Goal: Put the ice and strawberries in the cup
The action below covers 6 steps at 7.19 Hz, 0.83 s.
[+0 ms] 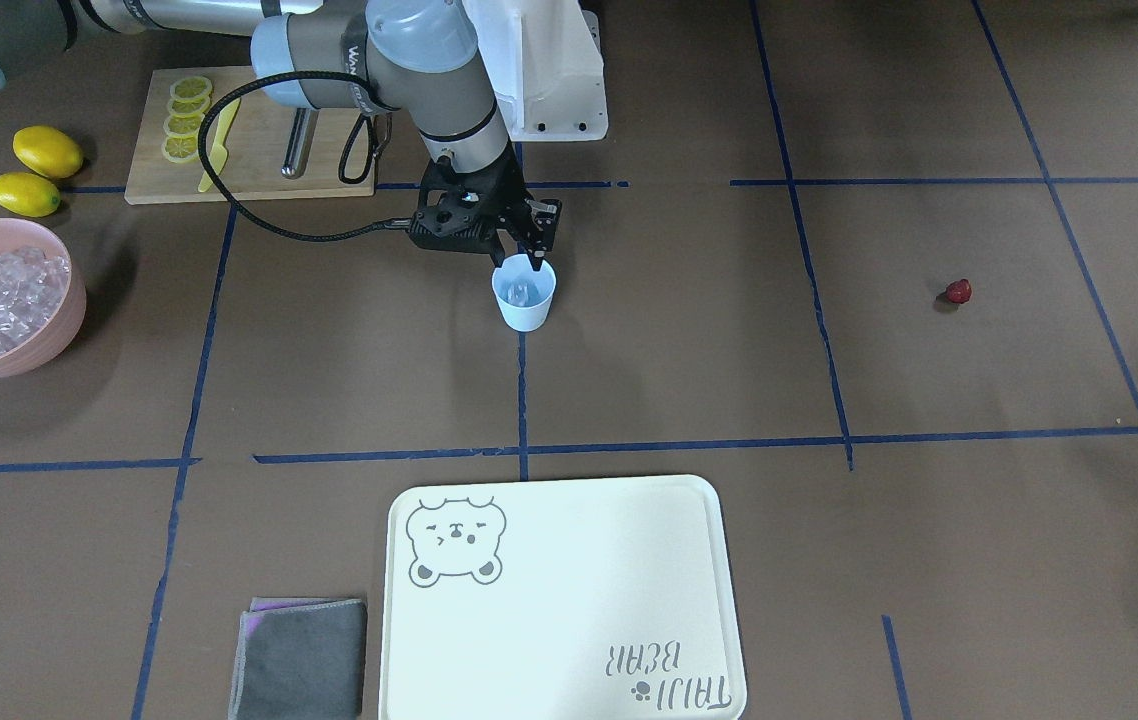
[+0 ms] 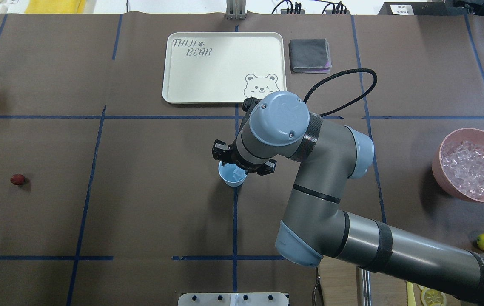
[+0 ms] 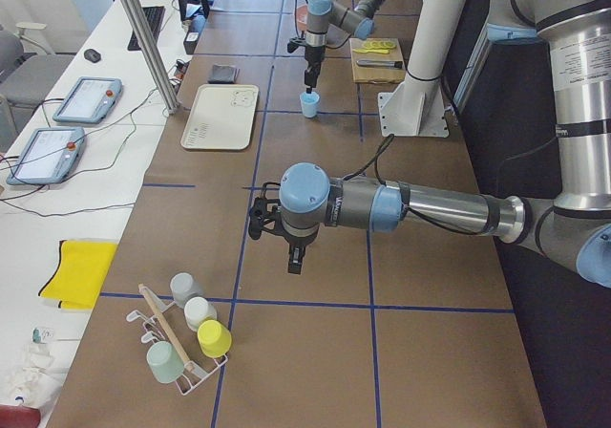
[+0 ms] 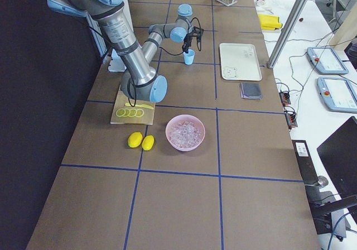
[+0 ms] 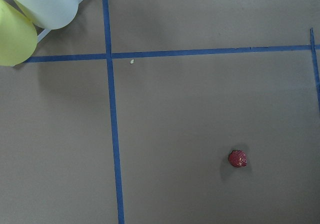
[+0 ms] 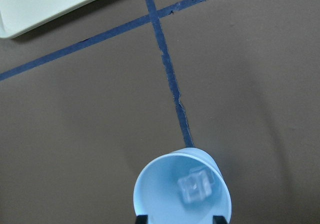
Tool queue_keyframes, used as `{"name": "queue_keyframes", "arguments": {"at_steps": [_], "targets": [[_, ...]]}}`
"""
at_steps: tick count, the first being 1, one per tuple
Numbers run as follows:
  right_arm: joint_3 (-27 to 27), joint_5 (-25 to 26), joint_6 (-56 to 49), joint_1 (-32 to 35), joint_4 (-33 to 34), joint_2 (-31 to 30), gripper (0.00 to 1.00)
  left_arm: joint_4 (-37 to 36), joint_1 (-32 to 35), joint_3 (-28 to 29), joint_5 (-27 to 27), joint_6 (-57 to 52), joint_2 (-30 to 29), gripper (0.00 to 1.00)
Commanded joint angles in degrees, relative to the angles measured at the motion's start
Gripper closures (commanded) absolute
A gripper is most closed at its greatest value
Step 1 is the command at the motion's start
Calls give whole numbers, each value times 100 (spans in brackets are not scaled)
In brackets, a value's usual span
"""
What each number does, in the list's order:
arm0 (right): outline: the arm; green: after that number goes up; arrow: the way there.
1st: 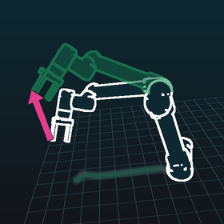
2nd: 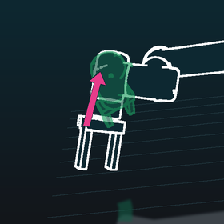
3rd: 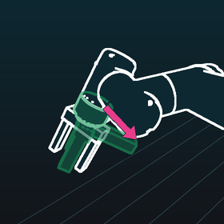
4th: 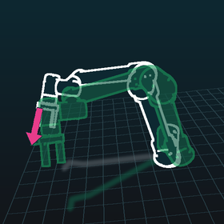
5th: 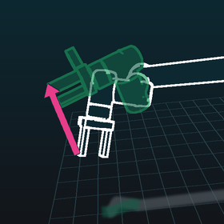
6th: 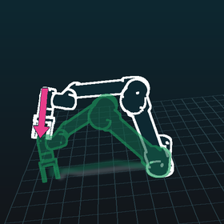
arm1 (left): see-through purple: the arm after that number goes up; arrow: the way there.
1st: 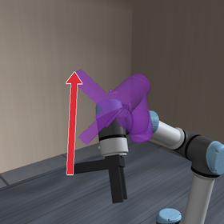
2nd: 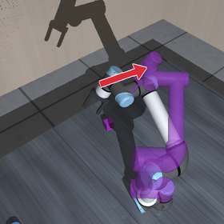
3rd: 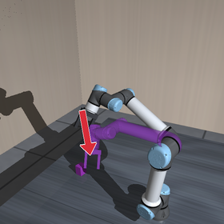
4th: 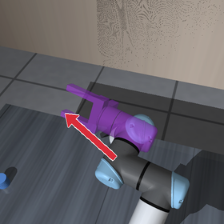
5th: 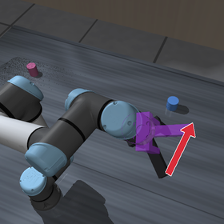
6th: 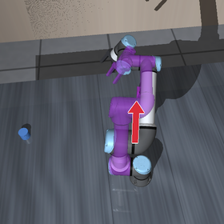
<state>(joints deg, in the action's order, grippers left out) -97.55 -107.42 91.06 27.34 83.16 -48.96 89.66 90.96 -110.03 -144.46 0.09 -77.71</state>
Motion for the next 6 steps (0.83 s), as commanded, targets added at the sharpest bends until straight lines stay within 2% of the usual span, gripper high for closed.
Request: {"name": "queue_keyframes", "arguments": {"at_steps": [1, 2, 3, 4, 5, 6], "targets": [[-9, -7, -18, 8, 7, 1, 25, -1, 0, -9, -4, 0, 11, 0], [-175, -76, -26, 226, 33, -52, 25, -1, 0, -18, -4, 0, 11, 0], [-516, -103, -35, 480, 59, -417, 12, -1, 0, -18, -4, 0, 11, 0], [-998, -364, -183, 935, 51, -1030, 14, -9, 0, -18, -4, 0, 28, 0], [-1307, -924, -733, 1540, 68, -1550, 14, -10, 0, -123, -12, 0, 115, 0], [-1484, -1130, -1426, 1990, 60, -2112, 14, -18, 0, -176, -4, 9, 125, 0]]}}
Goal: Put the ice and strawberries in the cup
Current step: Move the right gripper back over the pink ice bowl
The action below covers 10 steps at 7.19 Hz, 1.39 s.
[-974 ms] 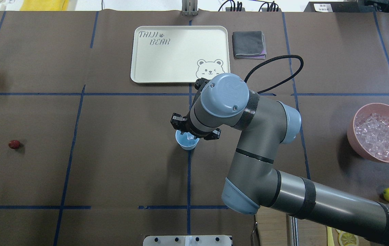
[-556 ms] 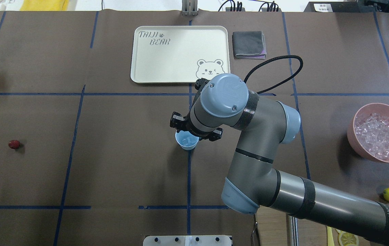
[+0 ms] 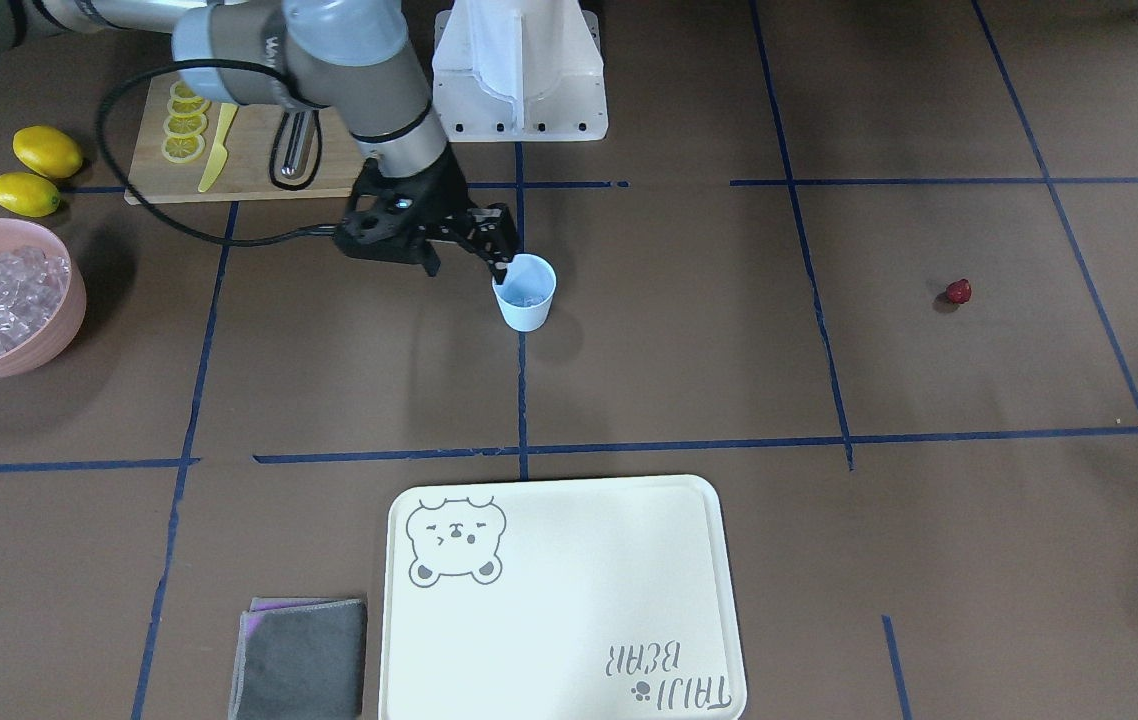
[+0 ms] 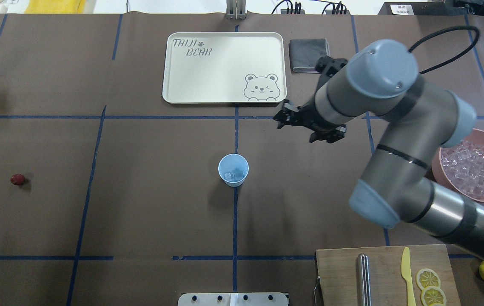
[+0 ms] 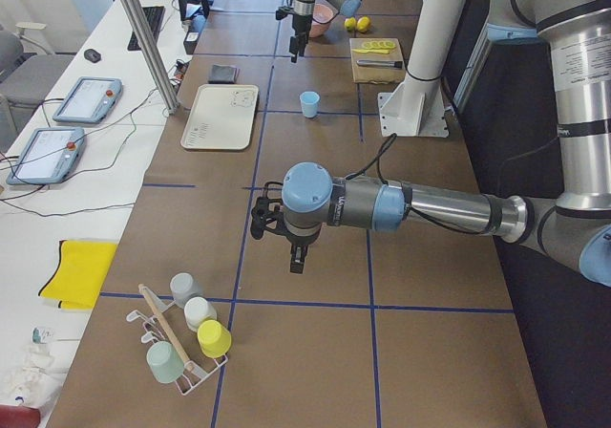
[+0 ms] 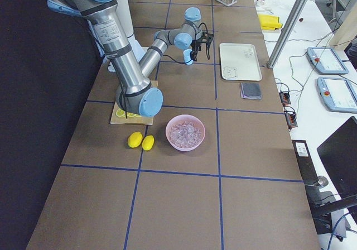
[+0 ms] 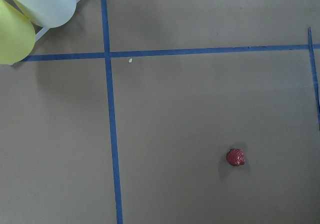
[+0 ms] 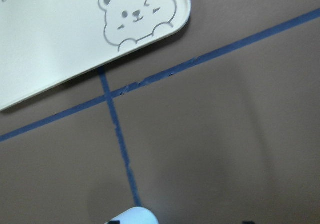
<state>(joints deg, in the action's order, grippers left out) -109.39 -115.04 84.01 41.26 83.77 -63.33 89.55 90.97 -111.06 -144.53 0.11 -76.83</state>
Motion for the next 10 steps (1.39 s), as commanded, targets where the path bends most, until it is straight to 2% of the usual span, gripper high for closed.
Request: {"name": "queue_keyframes", "arguments": {"at_steps": [1, 3, 6, 7, 10], "targets": [[-371, -370, -1590, 942, -9, -1185, 15, -8, 0, -83, -5, 15, 37, 0], [-346, -361, -3557, 1514, -27, -2039, 15, 10, 0, -100, -5, 138, 37, 0], [-241, -317, -4934, 1701, -71, -2832, 14, 10, 0, -100, 4, 147, 37, 0], [-258, -317, -5103, 1727, -80, -3008, 13, 19, -9, -100, -5, 147, 37, 0], [-13, -361, -5114, 1719, -782, -3379, 15, 19, -9, -100, -5, 165, 37, 0]]}}
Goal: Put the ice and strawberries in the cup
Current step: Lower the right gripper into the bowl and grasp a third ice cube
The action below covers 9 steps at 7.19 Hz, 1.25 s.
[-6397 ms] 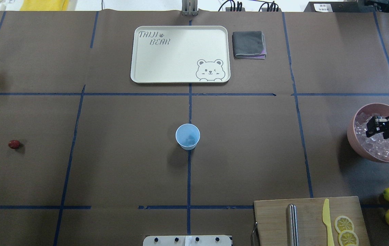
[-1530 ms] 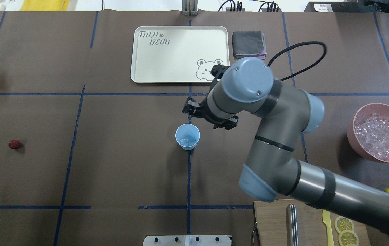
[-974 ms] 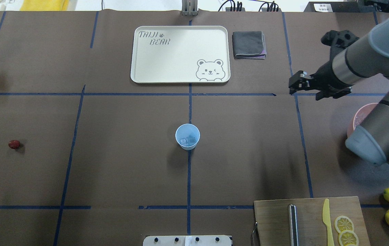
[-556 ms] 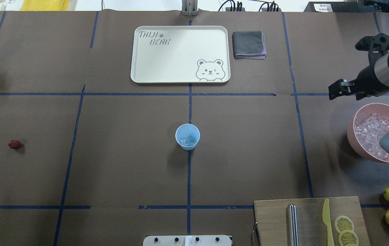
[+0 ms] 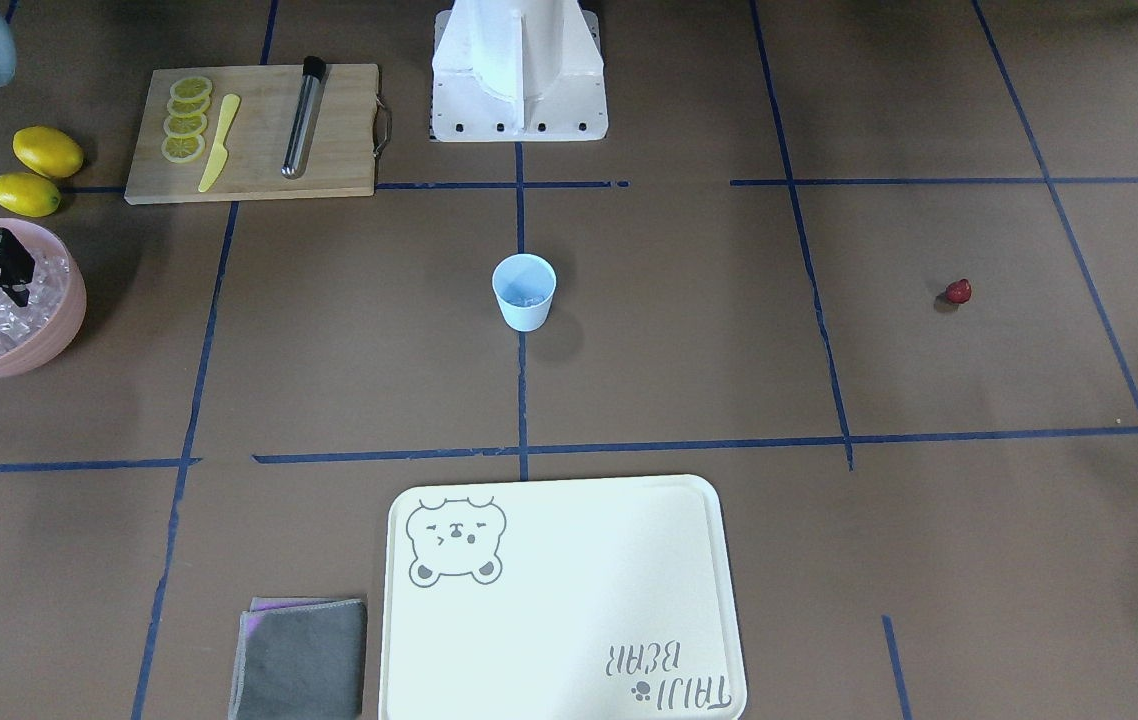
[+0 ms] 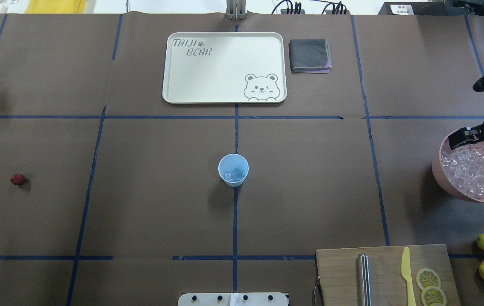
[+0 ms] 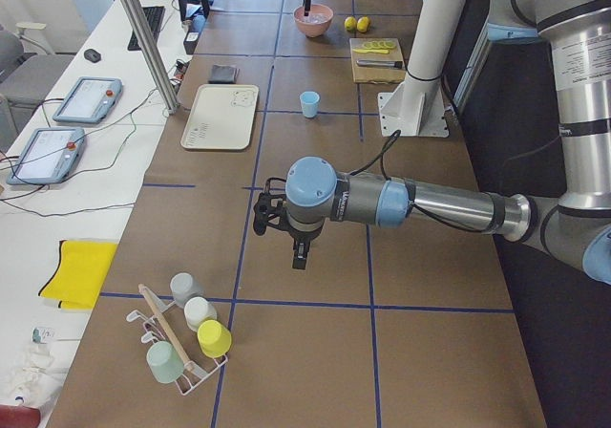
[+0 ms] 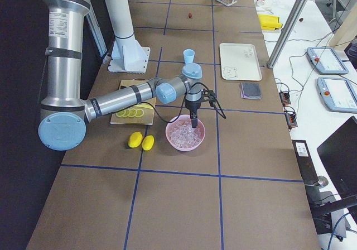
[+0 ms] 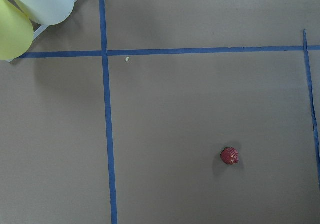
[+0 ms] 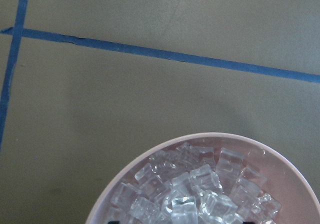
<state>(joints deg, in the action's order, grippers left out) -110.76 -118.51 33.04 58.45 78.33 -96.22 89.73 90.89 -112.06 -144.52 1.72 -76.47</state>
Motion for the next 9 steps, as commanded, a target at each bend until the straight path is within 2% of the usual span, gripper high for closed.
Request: {"name": "queue_keyframes", "arguments": {"at_steps": [1, 4, 8, 9], "targets": [[143, -14, 0, -9, -248, -72, 18, 9, -1, 0, -6, 30, 0, 0], [283, -5, -17, -9, -248, -20, 22, 9, -1, -9, -6, 31, 0, 0], [406, -14, 1, -27, -248, 7, 23, 0, -1, -9, 3, 31, 0, 0], [415, -162, 9, -36, -248, 7, 23, 0, -1, -9, 3, 31, 0, 0]]}}
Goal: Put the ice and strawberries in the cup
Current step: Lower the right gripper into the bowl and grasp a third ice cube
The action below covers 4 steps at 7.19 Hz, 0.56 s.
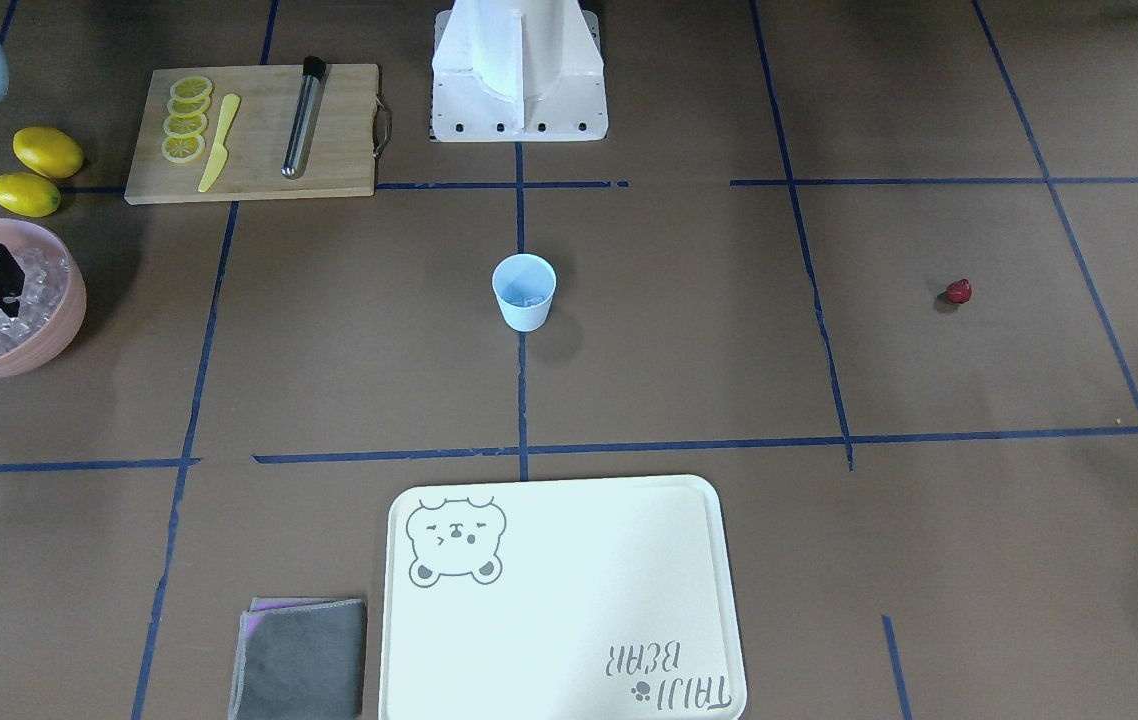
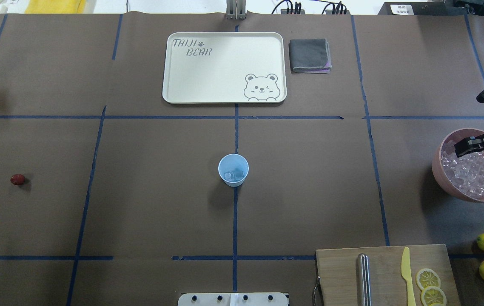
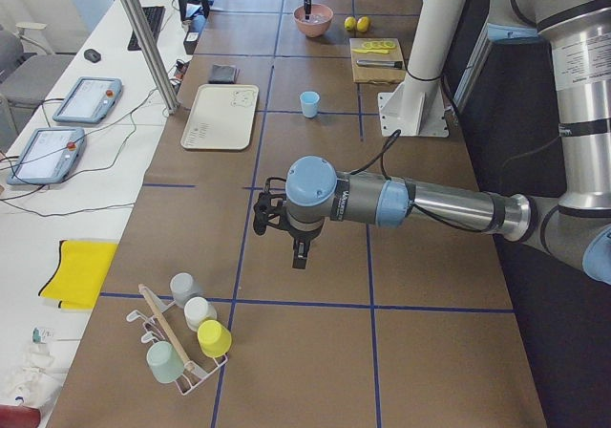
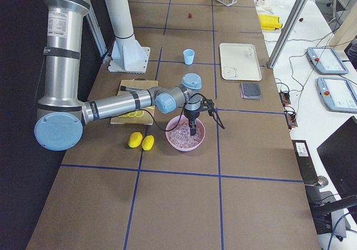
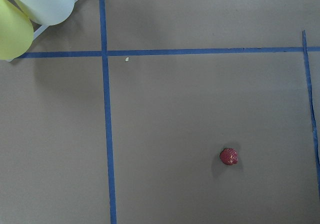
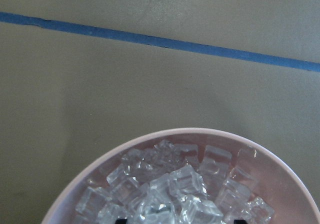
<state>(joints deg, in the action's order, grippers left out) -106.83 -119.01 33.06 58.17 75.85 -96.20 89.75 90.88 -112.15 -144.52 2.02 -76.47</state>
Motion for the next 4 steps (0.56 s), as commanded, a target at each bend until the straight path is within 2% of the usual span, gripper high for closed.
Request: {"name": "queue_keyframes", "arguments": {"at_steps": [1, 4], "targets": [[21, -192, 17, -7, 0, 14, 23, -1, 0, 0, -6, 0, 0, 0], [56, -342, 25, -16, 0, 66, 24, -10, 0, 0, -6, 0, 9, 0]]}}
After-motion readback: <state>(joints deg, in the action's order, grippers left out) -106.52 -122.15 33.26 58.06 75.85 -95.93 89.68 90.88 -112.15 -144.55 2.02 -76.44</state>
